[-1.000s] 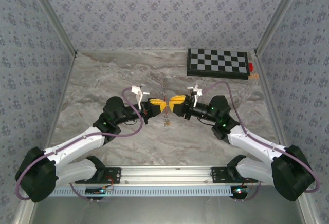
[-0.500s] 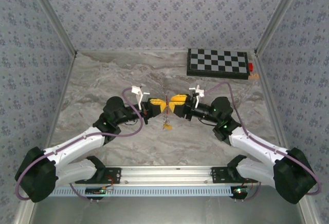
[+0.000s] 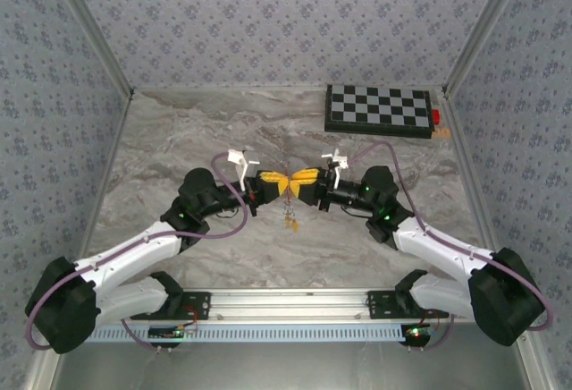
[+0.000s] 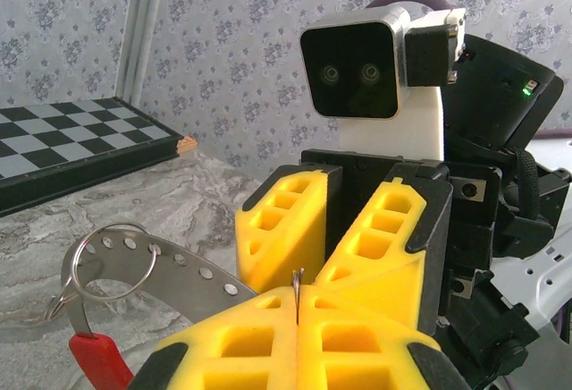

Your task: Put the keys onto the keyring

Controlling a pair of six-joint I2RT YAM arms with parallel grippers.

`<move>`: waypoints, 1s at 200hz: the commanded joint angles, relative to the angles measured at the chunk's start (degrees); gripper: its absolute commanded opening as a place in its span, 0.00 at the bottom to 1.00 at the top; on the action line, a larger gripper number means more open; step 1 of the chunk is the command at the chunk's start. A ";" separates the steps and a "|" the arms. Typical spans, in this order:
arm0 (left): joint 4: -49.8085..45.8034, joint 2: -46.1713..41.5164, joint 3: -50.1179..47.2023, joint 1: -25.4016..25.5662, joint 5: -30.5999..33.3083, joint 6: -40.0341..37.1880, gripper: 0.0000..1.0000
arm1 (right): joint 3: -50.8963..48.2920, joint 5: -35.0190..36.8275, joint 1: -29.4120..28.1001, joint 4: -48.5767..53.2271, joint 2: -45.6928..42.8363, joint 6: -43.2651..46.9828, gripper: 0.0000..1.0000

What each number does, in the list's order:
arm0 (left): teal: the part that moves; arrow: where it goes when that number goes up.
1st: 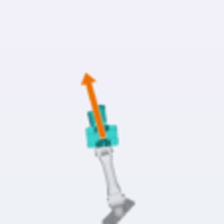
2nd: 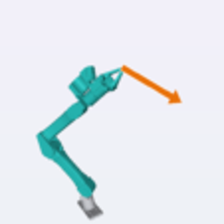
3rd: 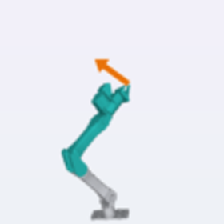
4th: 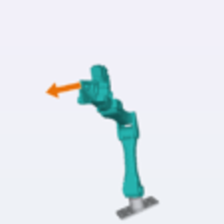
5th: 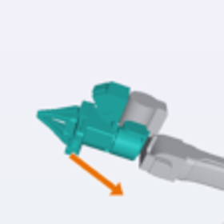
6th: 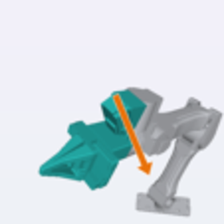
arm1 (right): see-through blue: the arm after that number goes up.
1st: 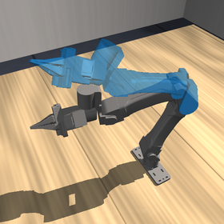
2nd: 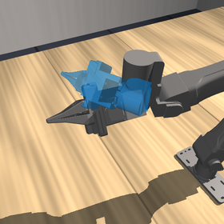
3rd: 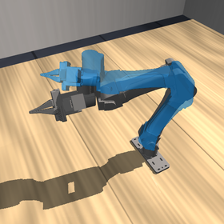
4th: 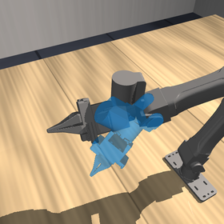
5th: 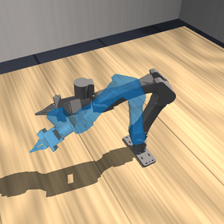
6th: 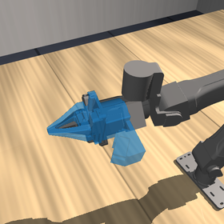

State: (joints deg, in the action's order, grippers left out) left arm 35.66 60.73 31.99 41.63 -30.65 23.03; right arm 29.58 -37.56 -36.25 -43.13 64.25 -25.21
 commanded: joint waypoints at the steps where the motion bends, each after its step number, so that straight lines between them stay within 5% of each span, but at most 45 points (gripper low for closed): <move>1: 2.01 -0.87 1.32 0.18 -1.12 -0.48 0.00 | 2.39 -1.69 -0.42 -1.85 0.68 0.10 0.23; 38: 1.40 -1.05 1.48 0.21 -0.94 -0.77 0.00 | 2.52 -2.50 -0.35 -1.60 1.15 0.35 0.00; 54: 0.71 -1.29 1.58 0.21 -0.45 -0.96 0.00 | 2.35 -2.22 -0.07 -0.90 0.66 0.79 0.00; 71: -0.78 -1.72 1.71 0.11 0.75 -1.45 0.16 | 2.58 -1.99 0.53 1.30 -0.20 1.99 0.00; 93: -3.99 -2.90 2.32 -0.35 1.65 -2.46 0.18 | 3.15 -1.80 1.25 6.07 -2.19 4.91 0.00; 110: -7.20 -3.98 3.13 -0.84 2.14 -3.84 0.30 | 4.45 -1.18 1.70 12.85 -3.95 8.77 0.00; 200: -16.88 -4.87 6.24 -2.61 -0.91 -11.42 0.31 | 19.12 1.09 2.06 51.98 -6.38 26.89 0.00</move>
State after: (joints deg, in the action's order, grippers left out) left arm 21.32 56.12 35.22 39.27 -29.15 15.25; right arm 43.29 -36.80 -34.48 -4.43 58.59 -5.30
